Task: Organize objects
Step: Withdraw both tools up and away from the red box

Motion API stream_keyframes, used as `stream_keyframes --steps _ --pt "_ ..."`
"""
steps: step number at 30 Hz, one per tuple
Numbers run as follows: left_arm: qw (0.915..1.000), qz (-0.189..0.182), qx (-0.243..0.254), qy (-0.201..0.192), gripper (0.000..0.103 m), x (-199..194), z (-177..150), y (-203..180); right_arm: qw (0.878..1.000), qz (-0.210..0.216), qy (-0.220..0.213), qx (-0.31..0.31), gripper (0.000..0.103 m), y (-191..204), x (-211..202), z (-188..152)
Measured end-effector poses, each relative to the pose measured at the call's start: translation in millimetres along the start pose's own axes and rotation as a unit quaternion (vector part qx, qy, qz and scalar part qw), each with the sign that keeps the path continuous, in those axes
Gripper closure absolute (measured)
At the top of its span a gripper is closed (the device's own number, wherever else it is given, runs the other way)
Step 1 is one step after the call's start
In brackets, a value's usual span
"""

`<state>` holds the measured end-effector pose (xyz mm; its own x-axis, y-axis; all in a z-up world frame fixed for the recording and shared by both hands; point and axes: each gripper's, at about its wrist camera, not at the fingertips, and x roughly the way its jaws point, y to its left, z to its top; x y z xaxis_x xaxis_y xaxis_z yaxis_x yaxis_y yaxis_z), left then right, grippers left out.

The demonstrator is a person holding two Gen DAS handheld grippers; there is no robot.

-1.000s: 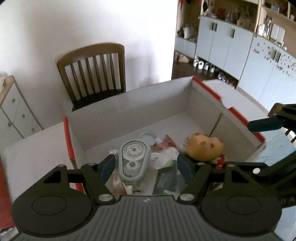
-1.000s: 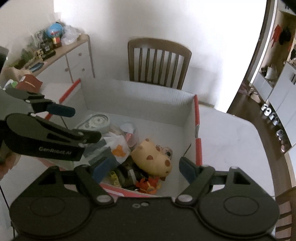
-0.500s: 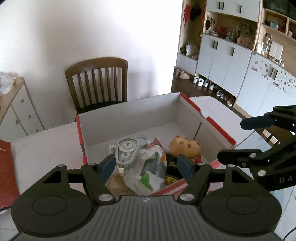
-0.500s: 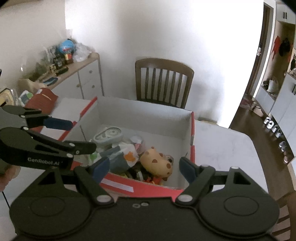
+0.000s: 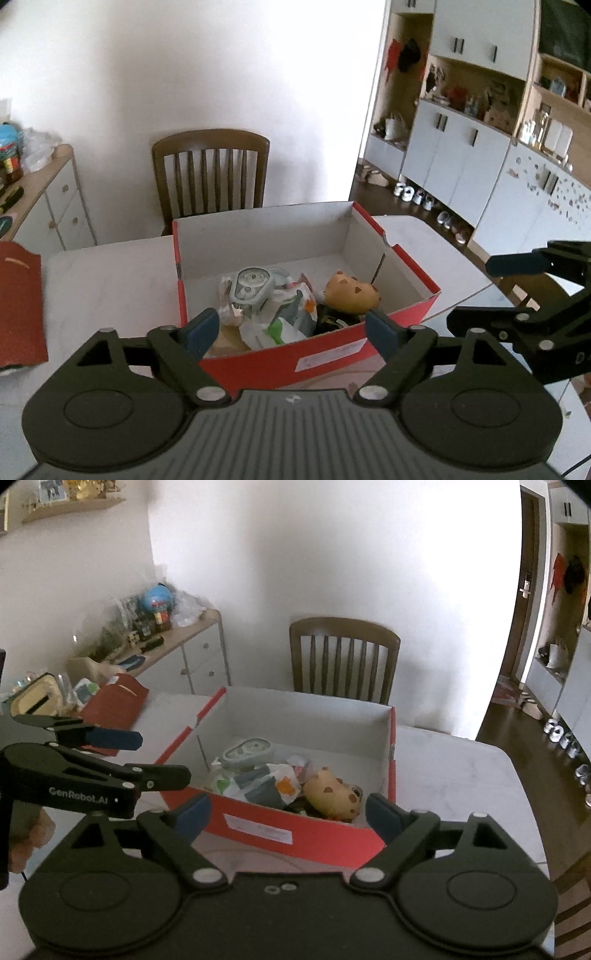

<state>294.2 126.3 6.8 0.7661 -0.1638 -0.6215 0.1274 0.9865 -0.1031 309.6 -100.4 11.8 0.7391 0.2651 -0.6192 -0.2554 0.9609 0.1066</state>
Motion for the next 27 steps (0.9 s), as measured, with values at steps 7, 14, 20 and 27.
stream_keyframes --steps 7,14,20,27 --pt "0.9998 0.005 -0.008 -0.017 0.0 -19.2 -6.1 -8.6 1.0 0.012 -0.024 -0.008 0.001 0.0 -22.5 -7.6" --pt "0.9995 0.006 -0.015 -0.028 0.0 -34.9 -12.4 -16.7 0.999 0.021 -0.043 -0.004 0.0 -2.1 -38.5 -14.2" --pt "0.9993 0.016 -0.01 -0.031 0.0 -44.0 -21.3 -28.0 0.999 0.022 -0.047 -0.002 0.0 -4.4 -46.2 -21.1" --pt "0.9989 0.029 -0.008 -0.036 0.0 -54.8 -31.2 -37.8 0.998 0.027 -0.046 -0.016 0.0 -1.1 -55.2 -31.0"
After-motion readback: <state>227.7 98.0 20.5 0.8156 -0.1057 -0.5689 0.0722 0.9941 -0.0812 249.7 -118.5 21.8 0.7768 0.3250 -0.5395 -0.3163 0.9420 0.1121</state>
